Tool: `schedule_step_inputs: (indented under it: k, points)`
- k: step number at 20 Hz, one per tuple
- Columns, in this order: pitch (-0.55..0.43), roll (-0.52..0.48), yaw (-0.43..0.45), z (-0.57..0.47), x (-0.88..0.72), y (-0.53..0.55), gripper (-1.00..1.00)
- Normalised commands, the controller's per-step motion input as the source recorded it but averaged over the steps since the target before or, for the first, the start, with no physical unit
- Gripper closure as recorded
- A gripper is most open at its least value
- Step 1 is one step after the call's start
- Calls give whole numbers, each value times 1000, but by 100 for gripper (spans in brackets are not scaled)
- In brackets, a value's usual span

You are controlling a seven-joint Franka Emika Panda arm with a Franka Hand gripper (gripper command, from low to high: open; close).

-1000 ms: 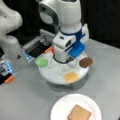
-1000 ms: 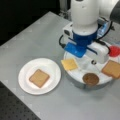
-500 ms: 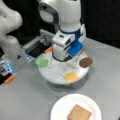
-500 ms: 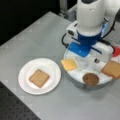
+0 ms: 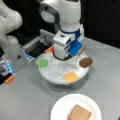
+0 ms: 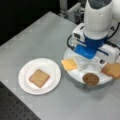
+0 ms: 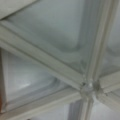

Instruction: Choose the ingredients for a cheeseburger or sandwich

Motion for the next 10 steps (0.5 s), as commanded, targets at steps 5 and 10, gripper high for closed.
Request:
schedule_step_inputs:
  k: [5,10]
  points:
    - [-281,93,114,-192,-401,-134,-100]
    - [-301,98,85,-196,-441,-154,-100]
